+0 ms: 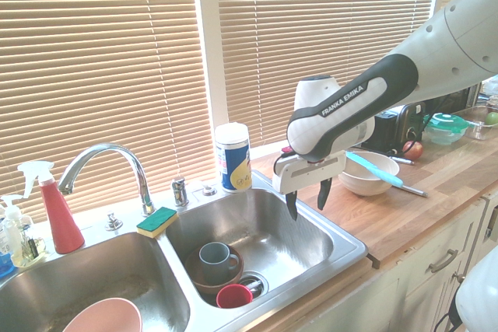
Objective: Put the knife into the sink
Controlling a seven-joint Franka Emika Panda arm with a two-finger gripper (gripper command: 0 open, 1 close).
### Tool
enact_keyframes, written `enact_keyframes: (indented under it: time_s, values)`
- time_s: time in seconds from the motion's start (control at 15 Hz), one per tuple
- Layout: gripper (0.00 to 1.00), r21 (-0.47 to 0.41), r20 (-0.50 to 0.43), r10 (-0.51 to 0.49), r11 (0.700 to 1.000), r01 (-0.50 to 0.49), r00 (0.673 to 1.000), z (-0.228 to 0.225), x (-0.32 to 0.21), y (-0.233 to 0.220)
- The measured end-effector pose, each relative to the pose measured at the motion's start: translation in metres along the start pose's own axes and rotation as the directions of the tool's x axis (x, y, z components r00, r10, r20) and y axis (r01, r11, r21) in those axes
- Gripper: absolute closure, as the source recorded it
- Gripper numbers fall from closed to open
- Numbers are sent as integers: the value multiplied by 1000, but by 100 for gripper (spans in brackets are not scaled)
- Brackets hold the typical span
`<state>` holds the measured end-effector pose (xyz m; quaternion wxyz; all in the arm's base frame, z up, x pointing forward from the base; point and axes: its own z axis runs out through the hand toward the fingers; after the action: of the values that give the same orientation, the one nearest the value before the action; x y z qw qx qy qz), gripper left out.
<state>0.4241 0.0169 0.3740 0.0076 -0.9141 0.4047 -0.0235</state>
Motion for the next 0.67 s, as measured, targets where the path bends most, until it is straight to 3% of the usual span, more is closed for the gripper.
enact_keyframes:
  time_s: [0.2, 0.4, 0.67]
  values:
    - [0, -4, 5, 3, 1000, -3, 1000, -4, 2, 0]
    - [0, -12, -10, 36, 999, -36, 999, -47, 25, 8]
    - [0, -46, -39, 46, 998, -48, 998, -88, 78, 69]
